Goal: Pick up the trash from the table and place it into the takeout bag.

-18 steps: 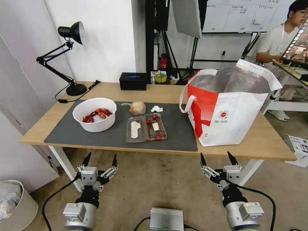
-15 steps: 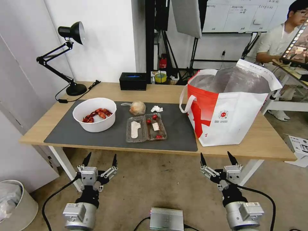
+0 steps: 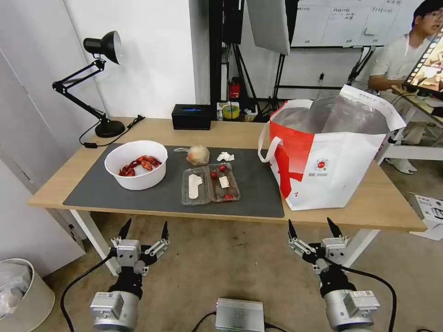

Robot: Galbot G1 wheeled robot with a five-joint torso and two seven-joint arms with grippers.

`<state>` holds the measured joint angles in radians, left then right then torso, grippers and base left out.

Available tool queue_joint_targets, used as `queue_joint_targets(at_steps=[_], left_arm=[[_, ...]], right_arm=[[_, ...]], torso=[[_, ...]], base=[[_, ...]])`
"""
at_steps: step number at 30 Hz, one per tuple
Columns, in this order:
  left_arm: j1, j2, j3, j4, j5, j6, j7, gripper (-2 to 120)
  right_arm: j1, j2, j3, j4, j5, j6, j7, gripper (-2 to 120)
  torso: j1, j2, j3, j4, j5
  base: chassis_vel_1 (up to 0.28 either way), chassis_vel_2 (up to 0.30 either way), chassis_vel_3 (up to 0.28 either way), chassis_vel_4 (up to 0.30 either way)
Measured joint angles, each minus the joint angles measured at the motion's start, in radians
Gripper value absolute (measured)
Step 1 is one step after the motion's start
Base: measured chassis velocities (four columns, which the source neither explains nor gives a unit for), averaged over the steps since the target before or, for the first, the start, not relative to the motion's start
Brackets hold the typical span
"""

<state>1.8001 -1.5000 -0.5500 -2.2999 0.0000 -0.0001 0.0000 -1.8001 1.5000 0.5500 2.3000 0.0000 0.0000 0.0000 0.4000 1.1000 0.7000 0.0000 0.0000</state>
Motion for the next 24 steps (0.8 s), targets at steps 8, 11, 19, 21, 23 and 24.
queue_joint_targets(at_steps=[8, 11, 19, 21, 23, 24], left_arm=[[-0.02, 0.043, -0.012, 0.019, -0.061, -0.009, -0.023, 100], [-0.054, 0.111, -0.033, 0.054, -0.157, -0.027, -0.062, 100], [-0.136, 0.279, -0.084, 0.138, -0.398, -0.07, -0.16, 100], [-0.144, 0.295, -0.09, 0.146, -0.422, -0.077, -0.169, 100], [-0.133, 0.298, -0.091, 0.148, -0.463, -0.129, -0.129, 100], [-0.129, 0.298, -0.091, 0.147, -0.467, -0.137, -0.122, 100]], right_arm=[[0.001, -0.016, 0.005, -0.002, 0.012, 0.0, 0.002, 100], [0.003, -0.091, 0.042, -0.023, 0.069, -0.004, 0.021, 100], [0.016, -0.326, 0.155, -0.086, 0.247, -0.019, 0.081, 100], [0.018, -0.367, 0.175, -0.097, 0.277, -0.022, 0.091, 100], [0.022, -0.444, 0.213, -0.117, 0.34, -0.024, 0.11, 100], [0.023, -0.465, 0.224, -0.119, 0.365, -0.015, 0.114, 100]], torso=[[0.0, 0.0, 0.0, -0.0001, 0.0002], [0.0, 0.0, 0.0, -0.0001, -0.0001], [0.0, 0.0, 0.0, -0.0001, 0.0], [0.0, 0.0, 0.0, -0.0003, 0.0005], [0.0, 0.0, 0.0, 0.0002, -0.0001], [0.0, 0.0, 0.0, 0.0003, 0.0]], base=[[0.0, 0.0, 0.0, 0.0], [0.0, 0.0, 0.0, 0.0], [0.0, 0.0, 0.0, 0.0], [0.0, 0.0, 0.0, 0.0], [0.0, 0.0, 0.0, 0.0], [0.0, 0.0, 0.0, 0.0]])
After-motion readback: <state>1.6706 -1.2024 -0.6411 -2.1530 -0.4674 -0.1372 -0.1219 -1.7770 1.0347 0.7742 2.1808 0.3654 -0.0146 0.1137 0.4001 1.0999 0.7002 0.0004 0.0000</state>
